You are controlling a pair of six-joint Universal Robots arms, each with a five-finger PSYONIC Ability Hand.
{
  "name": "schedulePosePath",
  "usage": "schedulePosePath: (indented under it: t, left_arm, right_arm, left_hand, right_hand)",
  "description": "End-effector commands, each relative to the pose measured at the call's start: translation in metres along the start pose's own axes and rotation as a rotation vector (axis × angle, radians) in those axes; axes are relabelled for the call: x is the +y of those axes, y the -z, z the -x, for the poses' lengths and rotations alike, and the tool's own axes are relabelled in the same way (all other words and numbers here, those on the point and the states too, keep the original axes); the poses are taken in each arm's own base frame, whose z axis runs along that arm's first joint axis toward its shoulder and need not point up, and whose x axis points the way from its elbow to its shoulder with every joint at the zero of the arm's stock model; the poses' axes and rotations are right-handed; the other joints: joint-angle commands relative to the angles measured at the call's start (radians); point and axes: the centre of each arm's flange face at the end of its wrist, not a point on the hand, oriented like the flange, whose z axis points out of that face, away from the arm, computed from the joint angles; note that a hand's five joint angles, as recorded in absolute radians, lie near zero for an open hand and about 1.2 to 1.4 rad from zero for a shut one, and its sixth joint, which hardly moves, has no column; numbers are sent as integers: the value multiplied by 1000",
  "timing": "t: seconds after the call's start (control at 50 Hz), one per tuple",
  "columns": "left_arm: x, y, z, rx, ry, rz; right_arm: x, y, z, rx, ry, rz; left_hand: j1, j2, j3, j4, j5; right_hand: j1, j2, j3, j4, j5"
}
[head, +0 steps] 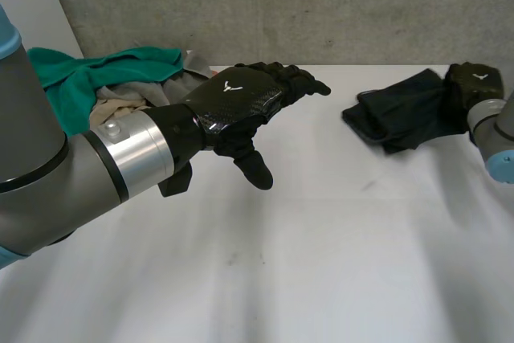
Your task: Fold the laundry.
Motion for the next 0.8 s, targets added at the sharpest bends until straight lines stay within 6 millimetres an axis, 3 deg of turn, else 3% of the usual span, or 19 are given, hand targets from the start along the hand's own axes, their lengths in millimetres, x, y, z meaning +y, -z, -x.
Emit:
schedulePosePath:
  t: [0.02,0.24,0.32,0.34,0.38,0.68,0.74,0.8]
  left_arm:
    - [4,-2,1,-7,6,9]
    - [4,-1,3,-25,4,10]
    - [4,-1,3,-25,4,10]
    - [4,-1,3,-25,4,10]
    - [4,-1,3,-25,4,10]
    - [4,-1,3,-25,3,10]
    - [3,-1,3,-25,2,9]
    - [2,0,3,-25,0,6]
  right_arm:
    - [19,-28,-49,119,119,-38]
    - [26,-34,-111,261,243,-48]
    - [27,-33,-118,272,257,-42]
    - [28,-33,-119,275,259,-39]
    - [28,-33,-119,276,267,-36]
    - [54,-24,-126,309,492,99]
    - [40,-19,-143,352,510,109]
    - [26,-11,-147,361,499,120]
  left_hand:
    - [21,7,1,7,-11]
    - [21,7,1,7,-11]
    - [21,7,1,7,-11]
    - [18,4,-2,4,-14]
    - [18,4,-2,4,-14]
    - [18,4,-2,4,-14]
    - [18,4,-2,4,-14]
    - [18,4,-2,4,-14]
  right_hand:
    - [446,223,258,218,295]
    - [446,223,258,218,295]
    - [446,223,258,218,295]
    - [186,-38,-3,-42,35]
    - [-775,-999,-964,-1003,-926]
    - [-775,-999,-964,-1003,-926]
    - [-775,-999,-964,-1003,-926]
    - [-775,-999,-964,-1003,-926]
